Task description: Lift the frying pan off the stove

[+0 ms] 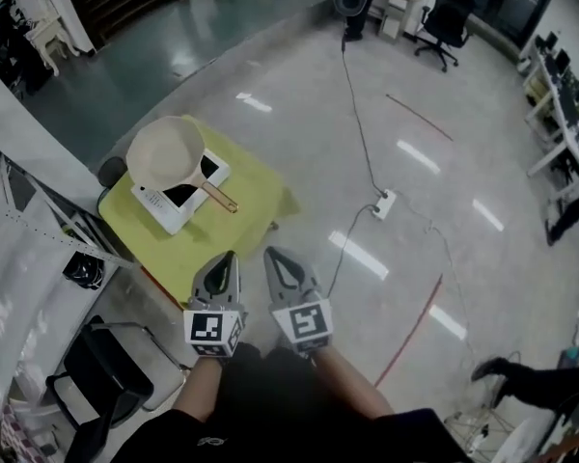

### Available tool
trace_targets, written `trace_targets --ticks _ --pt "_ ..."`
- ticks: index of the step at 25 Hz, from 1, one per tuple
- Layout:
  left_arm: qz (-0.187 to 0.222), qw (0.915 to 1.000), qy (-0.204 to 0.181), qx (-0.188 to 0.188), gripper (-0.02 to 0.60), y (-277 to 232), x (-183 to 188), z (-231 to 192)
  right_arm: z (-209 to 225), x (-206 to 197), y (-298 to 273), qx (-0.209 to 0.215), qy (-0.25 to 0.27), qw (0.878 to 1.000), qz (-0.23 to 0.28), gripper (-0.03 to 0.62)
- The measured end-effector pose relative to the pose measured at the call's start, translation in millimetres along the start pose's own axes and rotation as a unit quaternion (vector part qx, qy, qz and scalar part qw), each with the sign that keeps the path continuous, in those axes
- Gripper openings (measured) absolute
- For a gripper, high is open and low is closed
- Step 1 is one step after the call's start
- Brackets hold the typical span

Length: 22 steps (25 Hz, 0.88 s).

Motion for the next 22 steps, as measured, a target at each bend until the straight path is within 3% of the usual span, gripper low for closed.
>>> trace_targets --ticks 8,15,22 --pt "-0.020 0.9990 0.013 0.037 0.043 -44.4 -24.7 -34.5 27.7 -20.3 -54.2 0.039 -0.030 0.999 -0.018 0.015" --pt "-0.051 0.9950 0.064 0.056 0.043 -111.7 -43.5 -76.9 61.0 -37.8 -116.5 0.083 -0.005 0.992 -0.094 0.015" --pt "-0.103 0.9896 0.083 0.057 0.043 -180.0 -55.0 -116.0 105.0 -44.4 -196.8 0.176 -0.018 0.969 -0.172 0.015"
Point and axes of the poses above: the fingertips, and each gripper's own axes: y backward along the fingers, z to its right, x out of its top, the point moved 8 cm from there along y, backward along the fingers, and after that the axes turned 15 degrees about x, right-handed, at the moved point
